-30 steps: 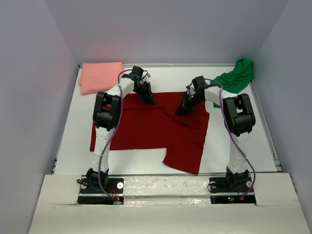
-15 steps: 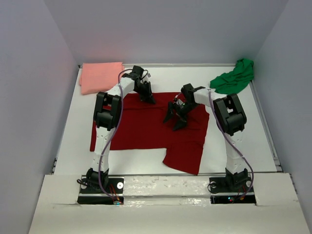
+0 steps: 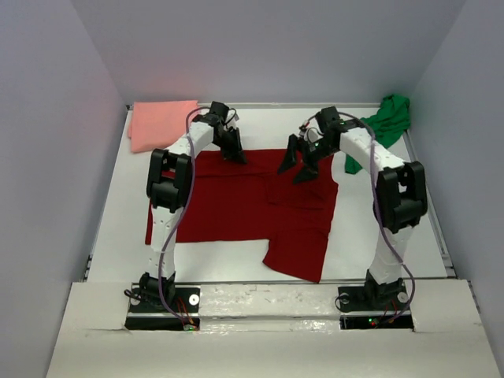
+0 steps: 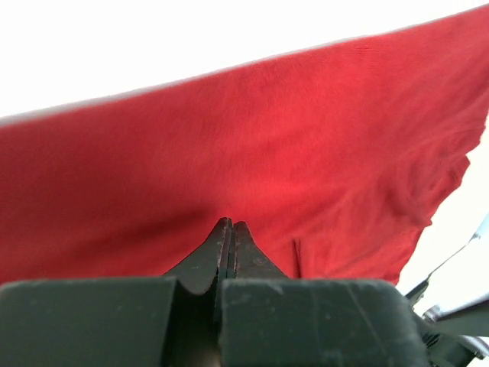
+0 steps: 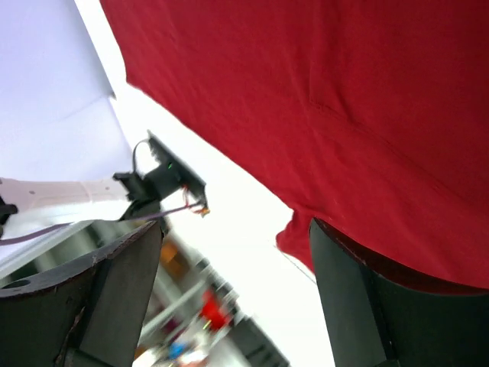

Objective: Fold and stack the t-shirts
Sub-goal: Fold the tshirt

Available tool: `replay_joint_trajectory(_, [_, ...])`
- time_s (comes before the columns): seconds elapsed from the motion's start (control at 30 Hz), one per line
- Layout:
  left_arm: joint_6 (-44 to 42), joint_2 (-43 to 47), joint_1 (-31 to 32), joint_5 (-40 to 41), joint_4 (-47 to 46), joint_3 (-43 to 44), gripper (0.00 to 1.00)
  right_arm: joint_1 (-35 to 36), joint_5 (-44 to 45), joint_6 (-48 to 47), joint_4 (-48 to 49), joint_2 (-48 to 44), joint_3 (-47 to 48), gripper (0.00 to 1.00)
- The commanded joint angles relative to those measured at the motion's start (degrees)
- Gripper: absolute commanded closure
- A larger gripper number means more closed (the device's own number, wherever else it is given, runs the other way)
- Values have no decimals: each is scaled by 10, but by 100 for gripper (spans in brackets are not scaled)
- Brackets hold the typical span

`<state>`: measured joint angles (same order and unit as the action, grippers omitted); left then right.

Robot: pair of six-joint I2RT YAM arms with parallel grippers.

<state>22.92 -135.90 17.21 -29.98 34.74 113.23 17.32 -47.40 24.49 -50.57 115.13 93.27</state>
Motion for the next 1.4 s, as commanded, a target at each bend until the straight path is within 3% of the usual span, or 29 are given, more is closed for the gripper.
replay_joint_trajectory(0.0, [10,151,-38,43,15,-14,100,-9,121,-43,-16,-119,-35,19])
replay_joint_trajectory(0.2, [43,370,-96,88,-20,-257,100,-9,216,-38,4,-246,-183,35])
replay_joint_trajectory(0.27, [36,422,-104,110,-6,-287,100,-9,215,-38,-13,-256,-211,50])
replay_joint_trajectory(0.33, [32,459,-109,143,23,-320,99,-9,202,-34,-12,-271,-257,51])
replay_joint_trajectory(0.4, [30,480,-127,154,37,-346,98,-9,205,-31,-11,-286,-277,72])
replay_joint_trajectory(0.47, [34,508,-145,146,44,-394,96,-9,218,-26,-21,-297,-280,100])
replay_joint_trajectory(0.57, [45,540,-167,132,48,-452,91,-9,217,-21,-46,-285,-274,100])
replay_joint_trajectory(0.6, [48,547,-167,135,51,-463,76,-9,226,-17,-53,-283,-277,100])
replay_joint_trajectory(0.63, [52,552,-184,151,66,-480,68,-9,230,-9,-61,-282,-278,100])
replay_joint_trajectory(0.67, [52,562,-185,160,73,-487,59,-9,231,-11,-73,-284,-278,96])
replay_joint_trajectory(0.7, [51,568,-188,176,85,-495,44,-9,228,-9,-77,-289,-283,82])
replay_joint_trajectory(0.73, [52,580,-198,181,90,-511,41,-9,228,-5,-83,-295,-286,64])
replay_joint_trajectory(0.77, [51,586,-205,183,95,-520,39,-9,229,-1,-85,-309,-290,35])
replay_joint_trajectory(0.87, [58,604,-228,185,108,-555,32,-9,228,13,-100,-325,-314,10])
replay_joint_trajectory(1.17, [88,648,-248,236,145,-590,32,-9,278,47,-150,-421,-370,6])
replay_joint_trajectory(1.37, [107,678,-249,238,125,-640,32,-9,314,58,-128,-462,-434,6])
